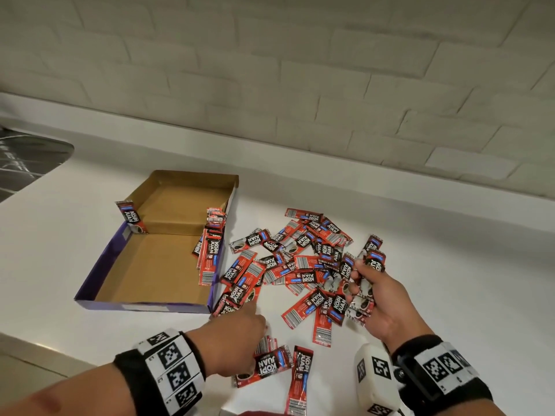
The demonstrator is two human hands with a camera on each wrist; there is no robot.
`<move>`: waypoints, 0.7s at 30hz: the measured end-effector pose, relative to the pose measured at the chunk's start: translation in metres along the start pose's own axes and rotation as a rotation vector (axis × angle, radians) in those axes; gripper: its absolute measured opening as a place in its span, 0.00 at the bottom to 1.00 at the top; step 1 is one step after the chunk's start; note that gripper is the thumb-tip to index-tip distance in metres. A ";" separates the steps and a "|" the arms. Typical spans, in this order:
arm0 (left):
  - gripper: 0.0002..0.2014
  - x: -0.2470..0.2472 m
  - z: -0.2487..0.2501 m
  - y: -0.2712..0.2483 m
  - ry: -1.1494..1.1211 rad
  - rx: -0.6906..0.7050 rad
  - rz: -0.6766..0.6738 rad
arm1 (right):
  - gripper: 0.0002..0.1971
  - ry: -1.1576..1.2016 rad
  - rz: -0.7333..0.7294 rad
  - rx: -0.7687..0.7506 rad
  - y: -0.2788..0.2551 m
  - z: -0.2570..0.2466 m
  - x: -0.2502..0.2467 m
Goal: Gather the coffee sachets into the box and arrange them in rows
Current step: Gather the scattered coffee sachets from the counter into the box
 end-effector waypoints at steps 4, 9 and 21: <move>0.17 -0.001 0.005 -0.001 0.036 0.026 0.036 | 0.07 -0.012 -0.004 0.030 -0.001 0.006 0.000; 0.29 0.007 0.004 -0.004 -0.001 0.025 0.024 | 0.08 -0.016 0.001 0.021 -0.002 0.009 0.000; 0.10 -0.018 -0.001 -0.003 -0.037 0.047 0.053 | 0.19 -0.082 -0.044 -0.047 -0.011 0.019 0.025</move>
Point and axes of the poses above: each hand's wrist, its own y-axis towards the middle knuckle, its own x-axis out of the palm, z = x × y, the point moved 2 cm from there along y, towards the middle knuckle, and after that the axes turned 6 degrees about x, right-handed, at the moved point
